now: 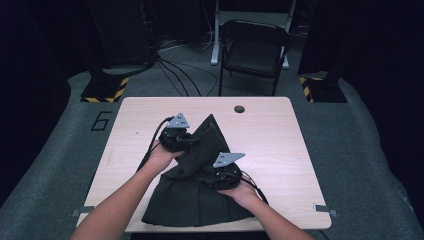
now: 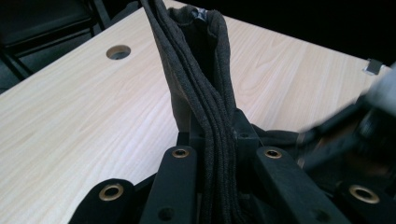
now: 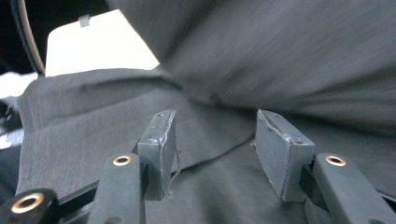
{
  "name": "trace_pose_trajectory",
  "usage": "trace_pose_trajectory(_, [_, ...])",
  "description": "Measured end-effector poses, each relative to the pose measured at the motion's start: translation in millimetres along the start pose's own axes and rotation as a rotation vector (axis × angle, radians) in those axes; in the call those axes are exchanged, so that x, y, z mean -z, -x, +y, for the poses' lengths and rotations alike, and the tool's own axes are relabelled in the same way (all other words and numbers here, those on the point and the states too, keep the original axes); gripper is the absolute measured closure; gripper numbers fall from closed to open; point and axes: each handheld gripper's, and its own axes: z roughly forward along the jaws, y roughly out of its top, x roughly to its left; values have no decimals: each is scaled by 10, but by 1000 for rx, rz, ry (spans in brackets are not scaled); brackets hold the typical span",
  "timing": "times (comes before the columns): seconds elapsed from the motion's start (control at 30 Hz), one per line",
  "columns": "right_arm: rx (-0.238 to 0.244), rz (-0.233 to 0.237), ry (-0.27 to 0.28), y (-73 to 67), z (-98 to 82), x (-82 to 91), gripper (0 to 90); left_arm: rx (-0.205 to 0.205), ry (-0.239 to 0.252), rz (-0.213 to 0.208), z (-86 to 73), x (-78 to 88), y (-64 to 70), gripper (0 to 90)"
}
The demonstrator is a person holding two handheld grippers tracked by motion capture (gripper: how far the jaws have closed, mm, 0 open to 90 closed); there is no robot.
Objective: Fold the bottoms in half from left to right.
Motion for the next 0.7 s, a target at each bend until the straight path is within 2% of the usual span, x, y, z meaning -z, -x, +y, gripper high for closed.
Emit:
trace_pose_trajectory(0.03, [22,13,-21,-16,-6,-54,480,-6,1,-6,24,19,-9,828])
trace_pose_trajectory(0.13, [31,27,-62,-77,-24,-202,478,-4,9,-24,85,68,-16,827])
trace_pose_trajectory(0.23, [26,1,-87,-92,-54,-321,477,3,25,-35,128,119,-37,827])
trace_pose_trajectory(0.27, [43,1,-97,-84,-60,-351,476,6,28,-41,149,145,-53,827])
trace_pose_trajectory(0.4, [42,-15,-116,-98,-71,-454,480,11,37,-60,199,192,-82,827])
trace_pose_trajectory(0.43, [17,-10,-117,-116,-74,-476,482,11,39,-66,212,203,-89,827])
trace_pose_trajectory(0.47, [15,-12,-128,-120,-80,-503,485,11,39,-67,223,212,-95,827])
trace_pose_trajectory(0.53, [26,-42,-149,-124,-88,-550,493,3,31,-70,244,226,-99,827])
trace_pose_trajectory(0.6, [20,-42,-159,-127,-86,-572,500,-4,32,-68,257,234,-97,828])
trace_pose_trajectory(0.63, [23,-62,-158,-122,-83,-590,506,-10,32,-67,265,243,-99,827])
trace_pose_trajectory(0.67, [56,-111,-154,-103,-80,-609,507,-10,35,-70,272,253,-101,827])
trace_pose_trajectory(0.7, [35,-90,-143,-109,-73,-614,507,-11,37,-72,280,261,-103,827])
